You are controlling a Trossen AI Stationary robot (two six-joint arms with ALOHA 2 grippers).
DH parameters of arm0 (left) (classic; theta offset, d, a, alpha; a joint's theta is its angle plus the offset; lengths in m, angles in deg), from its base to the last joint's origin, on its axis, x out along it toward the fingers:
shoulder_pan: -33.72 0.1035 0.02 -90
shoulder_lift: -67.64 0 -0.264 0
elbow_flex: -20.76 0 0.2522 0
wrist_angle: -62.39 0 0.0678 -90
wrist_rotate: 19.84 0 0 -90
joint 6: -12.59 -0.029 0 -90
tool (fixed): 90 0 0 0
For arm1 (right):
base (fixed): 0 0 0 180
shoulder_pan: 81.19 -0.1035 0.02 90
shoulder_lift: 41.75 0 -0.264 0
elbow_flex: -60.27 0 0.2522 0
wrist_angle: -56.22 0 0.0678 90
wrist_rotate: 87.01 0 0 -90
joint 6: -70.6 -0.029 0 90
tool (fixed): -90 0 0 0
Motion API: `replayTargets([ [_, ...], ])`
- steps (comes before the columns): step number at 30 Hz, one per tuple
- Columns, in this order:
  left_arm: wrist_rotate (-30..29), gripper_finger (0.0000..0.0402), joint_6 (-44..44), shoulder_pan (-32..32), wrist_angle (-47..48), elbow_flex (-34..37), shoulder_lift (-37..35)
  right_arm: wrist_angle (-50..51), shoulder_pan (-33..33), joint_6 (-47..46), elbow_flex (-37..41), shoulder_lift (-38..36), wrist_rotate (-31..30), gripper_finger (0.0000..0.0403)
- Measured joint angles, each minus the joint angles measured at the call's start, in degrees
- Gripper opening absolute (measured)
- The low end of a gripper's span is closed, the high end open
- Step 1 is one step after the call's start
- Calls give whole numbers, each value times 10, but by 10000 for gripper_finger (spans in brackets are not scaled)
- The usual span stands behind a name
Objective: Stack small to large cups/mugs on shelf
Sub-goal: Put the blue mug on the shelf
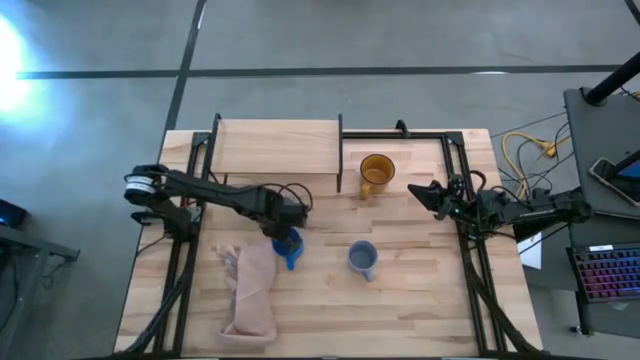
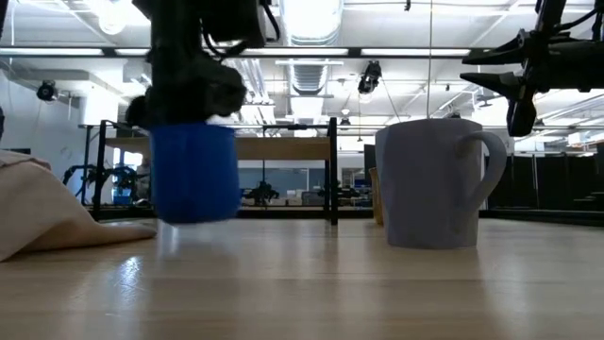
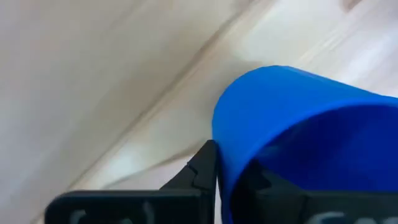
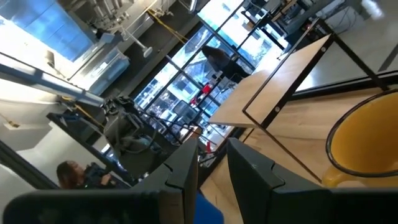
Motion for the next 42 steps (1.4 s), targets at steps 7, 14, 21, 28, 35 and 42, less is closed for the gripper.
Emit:
replayTargets([
  [7, -67, 1, -80, 35, 239, -114, -116, 13, 0, -22, 0, 1, 1, 82],
  [14, -116, 1, -273, 218, 340, -221, -180, 29, 0, -27, 0, 3, 2, 82],
  [21, -129, 0, -504, 454, 342, -335, -129, 30, 0, -45, 0, 6, 4, 82],
  [28, -86, 0, -641, 538, 344, -345, -74, 32, 0, -56, 0, 20, 5, 82],
  [35, -93, 0, -708, 550, 331, -317, -48, 30, 0, -82, 0, 33, -10, 82],
  [42, -88, 0, -740, 593, 291, -274, -47, 29, 0, -82, 0, 38, -38, 82],
])
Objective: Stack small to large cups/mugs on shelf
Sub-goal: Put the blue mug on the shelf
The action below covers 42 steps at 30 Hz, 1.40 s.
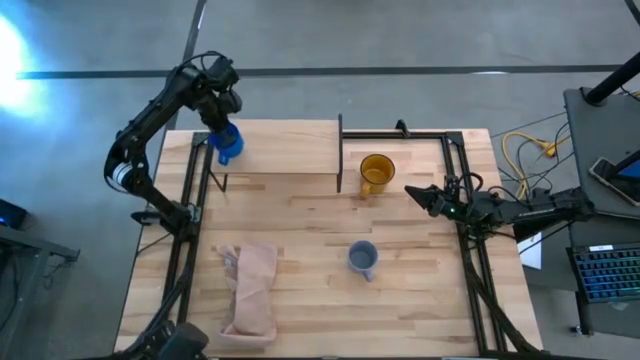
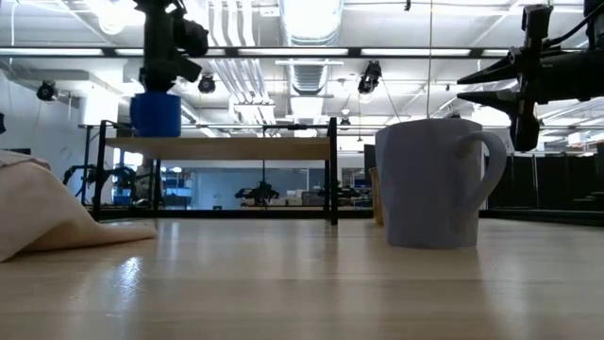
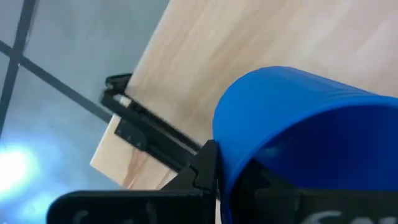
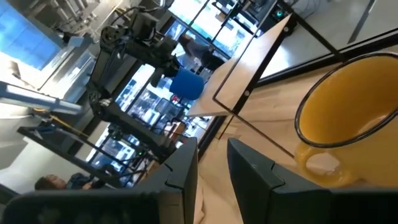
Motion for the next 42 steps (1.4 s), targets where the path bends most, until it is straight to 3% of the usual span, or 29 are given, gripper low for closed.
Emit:
replayTargets([
  [5, 76, 0, 14, 0, -19, 13, -2, 0, 0, -5, 0, 0, 0, 82],
  [24, 63, 2, 39, 8, -29, 16, 9, 0, 0, -8, 0, 0, 0, 82],
  [42, 61, 117, 44, 7, -44, 2, 5, 2, 0, -4, 0, 0, 0, 82],
])
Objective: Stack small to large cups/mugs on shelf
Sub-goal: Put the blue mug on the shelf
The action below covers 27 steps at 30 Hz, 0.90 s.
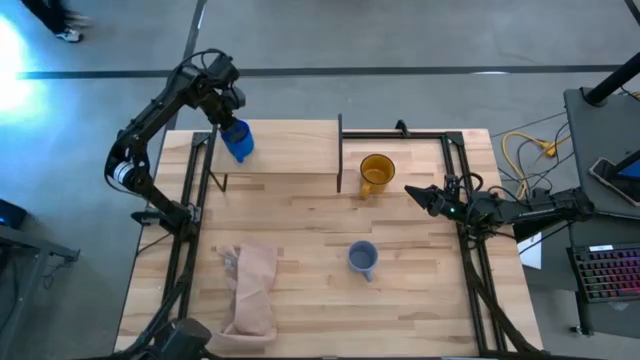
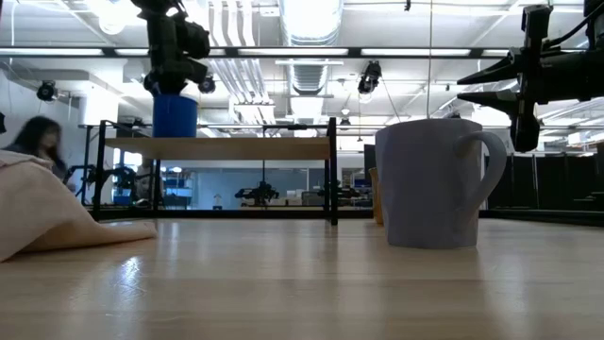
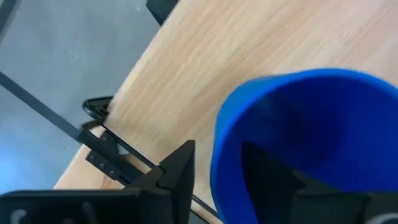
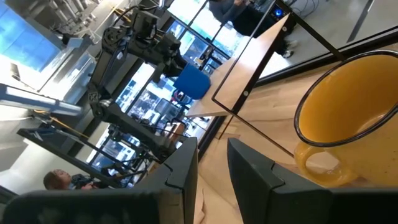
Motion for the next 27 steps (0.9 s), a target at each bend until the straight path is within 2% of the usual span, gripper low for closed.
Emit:
replayTargets([
  [8, 0, 118, -2, 0, -7, -1, 0, 0, 0, 1, 0, 0, -4, 82],
  [19, 2, 118, 16, -13, -3, -52, -30, 4, 0, 1, 0, 0, -5, 82],
  [21, 16, 118, 37, -14, 0, -56, -41, 4, 0, 1, 0, 0, -5, 82],
  [25, 100, 118, 80, -30, 20, -47, -76, 5, 0, 1, 0, 0, -5, 82],
  [27, 96, 118, 94, -53, 30, -29, -95, 5, 0, 1, 0, 0, -5, 82],
])
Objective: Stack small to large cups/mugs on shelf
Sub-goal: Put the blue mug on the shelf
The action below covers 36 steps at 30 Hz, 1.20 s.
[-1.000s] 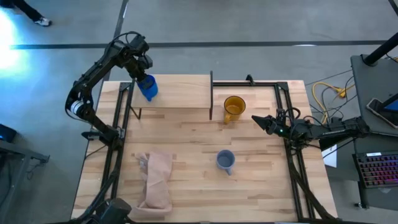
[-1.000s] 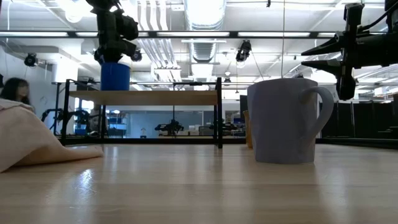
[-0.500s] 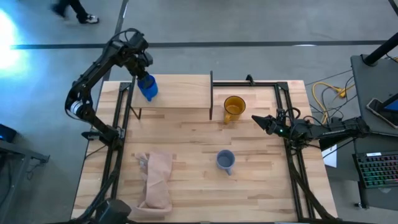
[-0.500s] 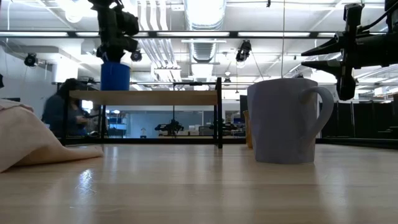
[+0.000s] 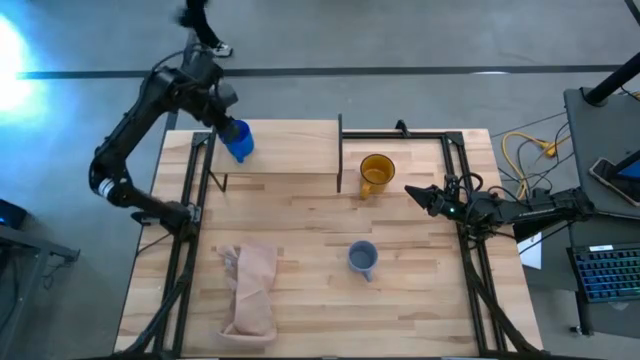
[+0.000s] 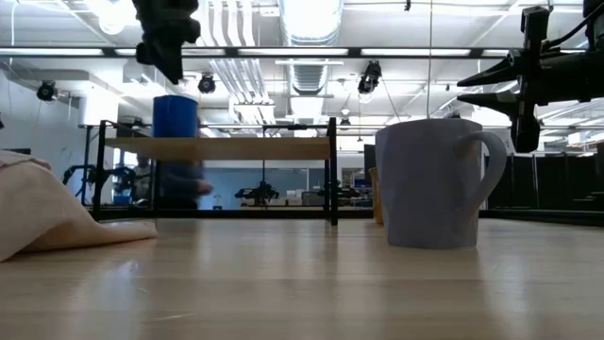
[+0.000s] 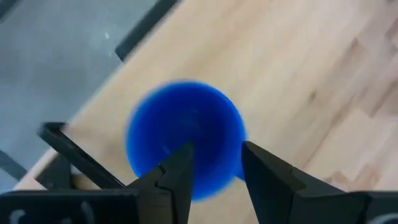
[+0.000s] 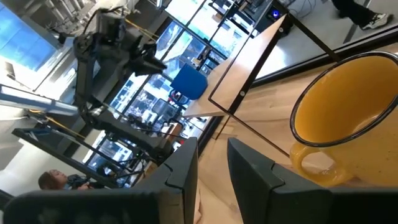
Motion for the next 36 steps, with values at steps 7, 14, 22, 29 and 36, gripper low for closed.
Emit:
replayTargets([
  [7, -83, 79, 102, -87, 1, 77, -66, 2, 0, 0, 0, 0, 0, 82],
  [14, -84, 6, 170, -141, -78, 139, -85, 15, 0, -2, 0, 0, 0, 82],
  [22, -159, 1, 203, -196, -77, 134, -32, 15, 0, -11, 0, 0, 0, 82],
  [29, -201, 0, 210, -217, -40, 135, -13, 15, 0, -13, 0, 0, 1, 82],
  [36, -215, 0, 224, -229, -17, 134, -20, 15, 0, -9, 0, 0, 0, 82],
])
